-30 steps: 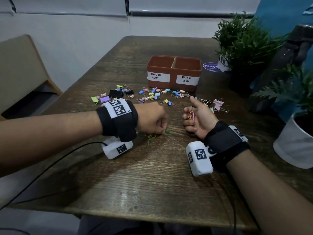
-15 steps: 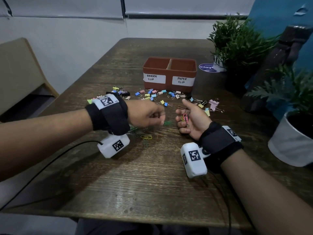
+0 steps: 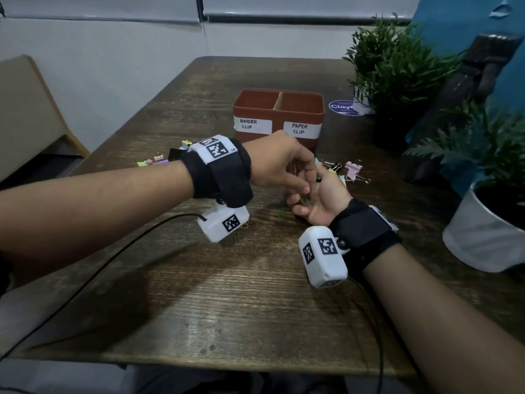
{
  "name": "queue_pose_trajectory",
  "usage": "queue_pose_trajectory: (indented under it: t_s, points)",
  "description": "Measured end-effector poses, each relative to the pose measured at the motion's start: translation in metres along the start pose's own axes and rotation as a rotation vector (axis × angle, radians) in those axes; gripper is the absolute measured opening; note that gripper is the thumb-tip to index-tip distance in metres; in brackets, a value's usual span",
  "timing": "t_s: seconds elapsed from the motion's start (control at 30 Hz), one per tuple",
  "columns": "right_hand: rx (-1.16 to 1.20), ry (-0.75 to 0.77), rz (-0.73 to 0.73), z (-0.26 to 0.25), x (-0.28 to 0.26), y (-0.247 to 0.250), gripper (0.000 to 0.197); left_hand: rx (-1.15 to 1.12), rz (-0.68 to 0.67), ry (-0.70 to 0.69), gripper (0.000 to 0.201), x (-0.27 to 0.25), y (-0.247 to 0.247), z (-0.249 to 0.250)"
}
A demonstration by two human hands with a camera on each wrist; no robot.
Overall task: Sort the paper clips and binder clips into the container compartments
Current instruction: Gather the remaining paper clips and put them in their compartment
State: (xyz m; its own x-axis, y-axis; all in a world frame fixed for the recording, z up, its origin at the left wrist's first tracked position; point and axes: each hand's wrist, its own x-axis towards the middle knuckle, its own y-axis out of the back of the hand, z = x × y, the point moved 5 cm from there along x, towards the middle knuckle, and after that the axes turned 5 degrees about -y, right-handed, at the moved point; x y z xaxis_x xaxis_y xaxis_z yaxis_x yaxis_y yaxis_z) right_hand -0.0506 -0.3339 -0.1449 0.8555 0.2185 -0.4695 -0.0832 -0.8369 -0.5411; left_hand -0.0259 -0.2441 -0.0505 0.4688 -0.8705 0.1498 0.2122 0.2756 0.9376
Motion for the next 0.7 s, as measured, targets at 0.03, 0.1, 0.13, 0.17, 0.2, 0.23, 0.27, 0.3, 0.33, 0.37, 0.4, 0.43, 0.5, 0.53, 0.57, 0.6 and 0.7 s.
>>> queue_pose_trajectory:
  t_s: [0.03,0.1,0.13,0.17,0.2,0.23,0.27,0.3,0.33,0.37,0.4,0.43,0.5,0.53,0.57,0.6,0.7]
  points:
    - [0.005,0.005,0.004,0.000,0.000,0.001,0.057,0.006,0.058,-0.012,0.017,-0.002,0.003,0.000]
    - [-0.003,0.007,0.023,0.000,0.002,0.003,0.062,0.040,0.194,-0.032,0.016,-0.009,0.012,-0.003]
    - [-0.010,0.003,0.037,-0.001,0.003,0.005,0.063,0.057,0.251,-0.034,0.015,-0.014,0.017,-0.006]
    - [-0.018,0.001,0.053,-0.003,0.003,0.007,0.062,0.071,0.278,-0.019,0.015,-0.019,0.021,-0.011]
    - [-0.028,0.001,0.066,-0.004,0.005,0.010,0.058,0.079,0.252,0.017,0.013,-0.024,0.021,-0.018]
    - [-0.041,0.001,0.072,-0.006,0.005,0.011,0.053,0.085,0.172,0.062,0.011,-0.028,0.017,-0.025]
    - [-0.052,-0.002,0.071,-0.007,0.007,0.012,0.050,0.089,0.063,0.098,0.010,-0.033,0.009,-0.030]
    - [-0.060,-0.005,0.068,-0.007,0.007,0.012,0.048,0.084,-0.037,0.111,0.013,-0.036,0.000,-0.033]
    - [-0.067,-0.005,0.068,-0.008,0.007,0.012,0.049,0.073,-0.113,0.097,0.017,-0.039,-0.009,-0.032]
    - [-0.071,-0.001,0.070,-0.008,0.006,0.012,0.049,0.072,-0.165,0.060,0.023,-0.040,-0.017,-0.031]
    - [-0.070,0.006,0.074,-0.009,0.005,0.012,0.050,0.090,-0.205,0.013,0.029,-0.039,-0.023,-0.028]
    - [-0.063,0.014,0.080,-0.010,0.004,0.012,0.050,0.124,-0.240,-0.026,0.035,-0.038,-0.028,-0.025]
    - [-0.045,0.039,0.095,-0.012,0.003,0.014,0.050,0.189,-0.300,-0.055,0.047,-0.034,-0.035,-0.023]
    - [-0.040,0.051,0.105,-0.012,0.003,0.015,0.050,0.205,-0.323,-0.052,0.053,-0.032,-0.037,-0.023]
    - [-0.034,0.062,0.113,-0.013,0.003,0.015,0.050,0.207,-0.335,-0.048,0.058,-0.031,-0.038,-0.023]
    - [-0.032,0.069,0.120,-0.014,0.003,0.016,0.050,0.196,-0.336,-0.050,0.059,-0.029,-0.039,-0.024]
    - [-0.024,0.069,0.128,-0.014,0.004,0.017,0.051,0.110,-0.306,-0.071,0.044,-0.027,-0.041,-0.022]
